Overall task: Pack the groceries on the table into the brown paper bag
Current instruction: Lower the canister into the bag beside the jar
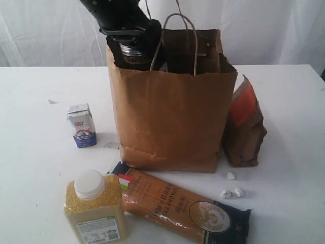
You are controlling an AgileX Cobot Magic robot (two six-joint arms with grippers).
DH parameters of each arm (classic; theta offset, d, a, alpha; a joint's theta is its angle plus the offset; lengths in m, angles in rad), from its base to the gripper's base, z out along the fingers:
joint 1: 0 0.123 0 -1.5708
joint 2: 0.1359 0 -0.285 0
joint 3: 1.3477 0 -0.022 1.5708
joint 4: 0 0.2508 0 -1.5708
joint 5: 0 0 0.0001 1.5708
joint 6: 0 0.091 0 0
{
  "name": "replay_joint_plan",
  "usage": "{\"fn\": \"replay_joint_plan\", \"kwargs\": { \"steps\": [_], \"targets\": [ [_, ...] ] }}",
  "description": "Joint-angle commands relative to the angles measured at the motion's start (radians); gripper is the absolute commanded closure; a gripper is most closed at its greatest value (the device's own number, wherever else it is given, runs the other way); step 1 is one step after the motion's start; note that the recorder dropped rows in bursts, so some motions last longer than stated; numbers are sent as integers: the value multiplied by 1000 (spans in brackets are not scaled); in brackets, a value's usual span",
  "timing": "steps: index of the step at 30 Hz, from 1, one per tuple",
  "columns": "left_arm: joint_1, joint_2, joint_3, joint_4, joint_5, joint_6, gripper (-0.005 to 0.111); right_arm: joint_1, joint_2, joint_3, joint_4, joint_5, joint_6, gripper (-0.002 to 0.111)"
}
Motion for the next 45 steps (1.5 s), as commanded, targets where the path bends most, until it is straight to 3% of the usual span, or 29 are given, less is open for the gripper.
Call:
{"fn": "replay_joint_plan", "kwargs": {
  "steps": [1, 20, 25, 34, 45],
  "targets": [
    [-68, -16, -57, 10, -64, 3, 107, -3, -6, 2, -4, -6, 0, 108],
    [-93, 155, -57, -16, -104, 3, 107, -3, -6, 2, -4, -6, 0, 108],
    [-93, 132, -59, 9, -94, 5, 107, -3, -6, 2, -4, -6, 0, 108],
    [-84, 35, -130, 203, 32, -62, 107, -3, -6, 2, -4, -6, 0, 108],
    [-17, 22, -29, 172, 70, -76, 107, -3, -6, 2, -4, -6, 0, 108]
  ]
}}
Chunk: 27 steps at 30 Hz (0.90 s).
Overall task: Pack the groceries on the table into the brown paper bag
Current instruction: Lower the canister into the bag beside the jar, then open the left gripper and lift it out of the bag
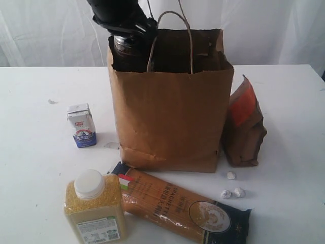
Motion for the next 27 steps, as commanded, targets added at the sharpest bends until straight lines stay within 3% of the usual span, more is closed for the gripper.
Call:
{"fn": "replay_joint_plan", "kwargs": {
  "steps": [1, 3, 4, 5, 6, 7, 8, 9, 27],
  "targets": [
    [7, -16, 51, -42, 43, -9, 107, -3, -6, 2, -4, -6, 0, 108],
    [7, -16, 55, -53, 45, -9, 99, -3, -6, 2, -4, -6, 0, 108],
    [7, -17, 55, -55, 43, -9, 83, -3, -6, 2, -4, -6, 0, 108],
    [7, -17, 55, -55, 43, -9, 75, -3, -6, 2, -4, -6, 0, 108],
    [7, -17, 55, -55, 43, -9, 49, -3, -6, 2, -4, -6, 0, 108],
    [7, -17, 55, -55, 41, -11, 30, -3, -6, 2, -4, -6, 0, 108],
    [7, -17, 55, -55, 41, -24, 15, -3, -6, 2, -4, -6, 0, 108],
    [7, -17, 55, -55, 39, -44, 9, -3, -6, 2, -4, -6, 0, 108],
    [7, -101, 26, -60, 12, -69, 14, -3, -6, 2, -4, -6, 0, 108]
  ]
}}
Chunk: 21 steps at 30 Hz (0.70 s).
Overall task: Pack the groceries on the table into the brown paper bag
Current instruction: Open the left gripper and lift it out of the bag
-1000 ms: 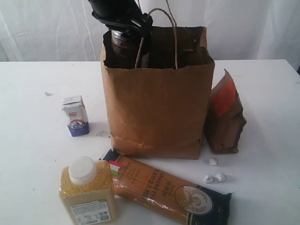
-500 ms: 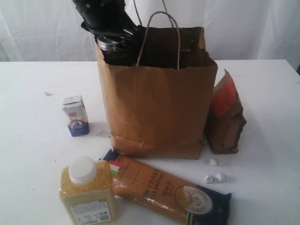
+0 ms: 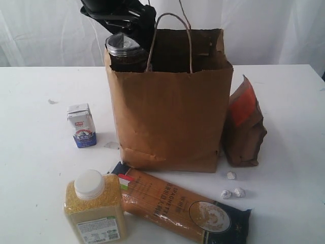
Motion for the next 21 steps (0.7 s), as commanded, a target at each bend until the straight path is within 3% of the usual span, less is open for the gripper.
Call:
{"fn": "replay_joint_plan", "kwargs": {
  "steps": [1, 21],
  "targets": [
    [-3, -34, -10, -25, 17, -10, 14, -3, -6, 2, -4, -8, 0, 108],
    [-3, -87, -10, -32, 34, -10, 16, -3, -6, 2, -5, -8, 23, 108]
  ]
}}
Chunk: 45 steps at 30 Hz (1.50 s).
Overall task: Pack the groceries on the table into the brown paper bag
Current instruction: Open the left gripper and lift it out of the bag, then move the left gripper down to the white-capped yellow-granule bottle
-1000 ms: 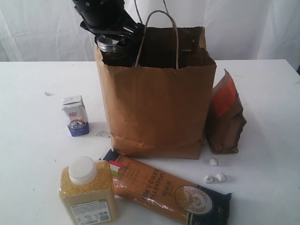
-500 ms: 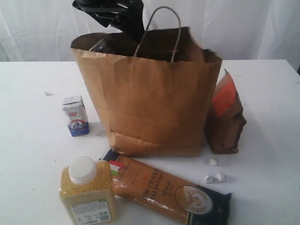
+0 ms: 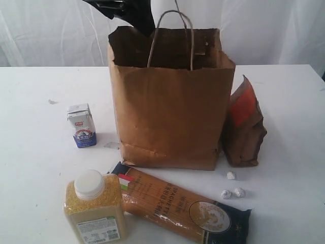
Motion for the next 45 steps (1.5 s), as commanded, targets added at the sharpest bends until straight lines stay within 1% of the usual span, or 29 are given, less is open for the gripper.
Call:
{"fn": "replay_joint_plan", "kwargs": {
  "steps": [1, 5, 7, 8, 9, 10, 11, 12, 13, 14, 16, 17, 18, 21, 24, 30, 36, 38, 41, 43, 45],
  "targets": [
    [-3, -21, -8, -22, 44, -7, 16, -3, -6, 2, -5, -8, 5, 108],
    [-3, -39, -8, -25, 84, -29, 17, -3, -6, 2, -5, -8, 5, 108],
    [-3, -65, -8, -20, 94, -31, 28, -3, -6, 2, -5, -8, 5, 108],
    [-3, -88, -8, 1, 94, -38, 42, -3, -6, 2, -5, -8, 5, 108],
    [-3, -117, -8, 29, 94, -49, 61, -3, -6, 2, -5, -8, 5, 108],
    [-3, -132, -8, 33, 94, -49, 72, -3, -6, 2, -5, -8, 5, 108],
    [-3, -163, -8, 33, 94, -49, 93, -3, -6, 2, -5, -8, 5, 108],
    [-3, -181, -7, 33, 94, -49, 104, -3, -6, 2, -5, -8, 5, 108],
    [-3, -211, -7, 33, 94, -48, 107, -3, -6, 2, -5, -8, 5, 108],
    [-3, -228, -4, 33, 94, -52, 107, -3, -6, 2, -5, -8, 5, 108],
    [-3, -297, 40, 44, 94, -71, 107, -3, -6, 2, -5, -8, 5, 108],
    [-3, -353, 106, 72, 94, -100, 107, -3, -6, 2, -5, -8, 5, 108],
    [-3, -381, 141, 87, 63, -113, 107, -3, -6, 2, -5, -8, 5, 108],
    [-3, -493, 298, 114, -57, -150, 107, -3, -6, 2, -5, -8, 5, 108],
    [-3, -633, 518, 114, -200, -181, 107, -3, -6, 2, -5, -8, 5, 108],
    [-3, -929, 986, 114, -508, -294, 107, -3, -6, 2, -5, -8, 5, 108],
    [-3, -1206, 1359, 114, -682, -403, 107, -3, -6, 2, -5, -8, 5, 108],
    [-3, -1281, 1440, 109, -717, -422, 107, -3, -6, 2, -5, -8, 5, 108],
    [-3, -1376, 1523, 109, -725, -434, 107, -3, -6, 2, -5, -8, 5, 108],
    [-3, -1425, 1553, 109, -705, -453, 107, -3, -6, 2, -5, -8, 5, 108],
    [-3, -1460, 1567, 109, -656, -459, 107, -3, -6, 2, -5, -8, 5, 108]
  ]
}}
